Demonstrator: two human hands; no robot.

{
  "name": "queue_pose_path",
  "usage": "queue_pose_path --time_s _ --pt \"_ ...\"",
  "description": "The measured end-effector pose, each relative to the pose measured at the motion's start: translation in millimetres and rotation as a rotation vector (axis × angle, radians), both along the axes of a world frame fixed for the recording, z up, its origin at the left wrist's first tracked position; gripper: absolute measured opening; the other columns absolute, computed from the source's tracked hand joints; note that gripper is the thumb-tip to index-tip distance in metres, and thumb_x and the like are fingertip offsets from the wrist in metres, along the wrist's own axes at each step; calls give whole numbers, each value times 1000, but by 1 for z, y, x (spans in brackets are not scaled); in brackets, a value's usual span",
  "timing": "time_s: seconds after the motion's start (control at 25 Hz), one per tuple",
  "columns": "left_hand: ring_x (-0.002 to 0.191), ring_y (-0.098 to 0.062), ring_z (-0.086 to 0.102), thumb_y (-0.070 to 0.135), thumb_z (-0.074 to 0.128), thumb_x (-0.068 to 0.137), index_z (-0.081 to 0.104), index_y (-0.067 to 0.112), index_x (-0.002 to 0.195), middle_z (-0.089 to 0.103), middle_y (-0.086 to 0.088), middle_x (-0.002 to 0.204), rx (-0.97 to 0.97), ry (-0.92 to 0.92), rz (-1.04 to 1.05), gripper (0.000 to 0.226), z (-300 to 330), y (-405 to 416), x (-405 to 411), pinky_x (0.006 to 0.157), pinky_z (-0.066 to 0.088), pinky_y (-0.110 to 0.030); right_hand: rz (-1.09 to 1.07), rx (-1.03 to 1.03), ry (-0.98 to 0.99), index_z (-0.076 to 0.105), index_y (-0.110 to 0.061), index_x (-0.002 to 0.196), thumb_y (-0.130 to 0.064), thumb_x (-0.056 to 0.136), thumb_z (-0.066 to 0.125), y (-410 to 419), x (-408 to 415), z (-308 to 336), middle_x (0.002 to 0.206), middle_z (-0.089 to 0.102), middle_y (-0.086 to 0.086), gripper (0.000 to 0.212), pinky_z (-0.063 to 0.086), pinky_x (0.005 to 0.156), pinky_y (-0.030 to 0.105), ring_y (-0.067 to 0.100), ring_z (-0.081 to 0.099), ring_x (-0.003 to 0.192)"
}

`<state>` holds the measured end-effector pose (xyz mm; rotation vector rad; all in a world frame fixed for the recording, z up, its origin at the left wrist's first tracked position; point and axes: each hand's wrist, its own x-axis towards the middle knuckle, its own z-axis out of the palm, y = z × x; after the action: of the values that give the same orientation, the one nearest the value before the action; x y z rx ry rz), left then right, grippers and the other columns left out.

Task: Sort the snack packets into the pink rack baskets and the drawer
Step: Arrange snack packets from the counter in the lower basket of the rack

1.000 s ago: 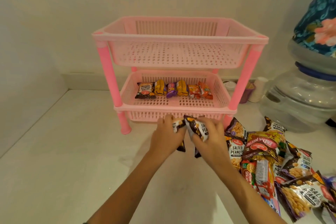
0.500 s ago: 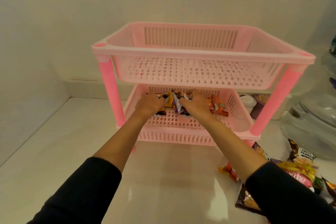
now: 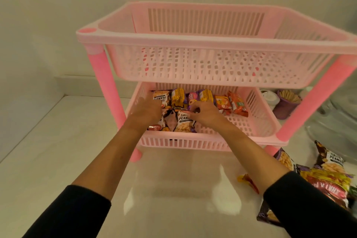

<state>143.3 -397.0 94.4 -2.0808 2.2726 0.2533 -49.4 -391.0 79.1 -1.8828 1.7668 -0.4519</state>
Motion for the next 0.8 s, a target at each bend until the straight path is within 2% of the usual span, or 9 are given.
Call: queue_pose_path --time_s 0.08,0.16,0.24,0.36,0.48,0.6,0.68,0.76,0.8 --pt "114 -33 52 14 44 97 54 12 126 48 -15 133 46 -54 -145 31 4 2 3 96 47 -41 69 -34 -16 67 -12 110 -24 83 71 1 -3 2 99 63 0 30 44 70 23 24 55 107" --pt "120 -31 50 19 43 99 47 14 136 51 -15 135 188 -15 -229 38 0 7 3 101 42 -40 129 -26 -1 68 -14 112 -22 80 73 1 3 2 83 54 -9 33 36 61 17 20 56 97" --pt "132 -30 41 23 41 100 38 17 144 43 -13 145 252 40 -287 44 -1 9 7 108 33 -39 168 -32 74 66 -17 117 -21 80 73 -3 9 -4 93 55 -7 38 34 73 19 20 54 101" --pt "133 -29 40 25 46 97 33 22 147 41 -11 147 275 18 -317 51 -2 4 12 106 33 -36 164 -32 174 59 -22 126 -20 82 70 -10 14 -17 122 46 12 45 32 83 24 28 48 113" --pt "134 -28 39 26 51 95 31 23 147 40 -10 148 292 59 -335 56 -4 -1 15 107 32 -35 170 -21 212 58 -22 128 -21 83 70 -12 15 -20 126 42 13 46 35 89 27 30 46 116" --pt "133 -26 39 29 53 94 33 25 147 40 -9 148 314 90 -310 57 -9 -4 15 106 32 -34 183 -38 196 60 -16 126 -18 83 70 -8 15 -15 129 53 13 45 38 89 26 27 51 117" --pt "131 -27 42 25 54 93 35 23 145 43 -9 146 300 70 -319 56 -7 -5 14 104 34 -34 154 -69 106 61 -13 124 -13 82 70 -3 13 -6 118 64 10 43 37 80 20 24 58 109" --pt "123 -28 49 18 55 93 40 20 142 50 -11 139 242 95 -338 52 -4 -1 12 98 39 -33 104 -127 -21 62 -9 123 -8 84 67 8 7 7 92 68 5 40 38 70 16 24 59 93" --pt "119 -27 51 16 54 93 43 20 141 53 -11 136 185 160 -331 49 -2 3 9 95 40 -32 73 -165 -84 62 -7 121 -6 85 65 16 3 14 78 62 1 36 41 66 18 22 56 83"
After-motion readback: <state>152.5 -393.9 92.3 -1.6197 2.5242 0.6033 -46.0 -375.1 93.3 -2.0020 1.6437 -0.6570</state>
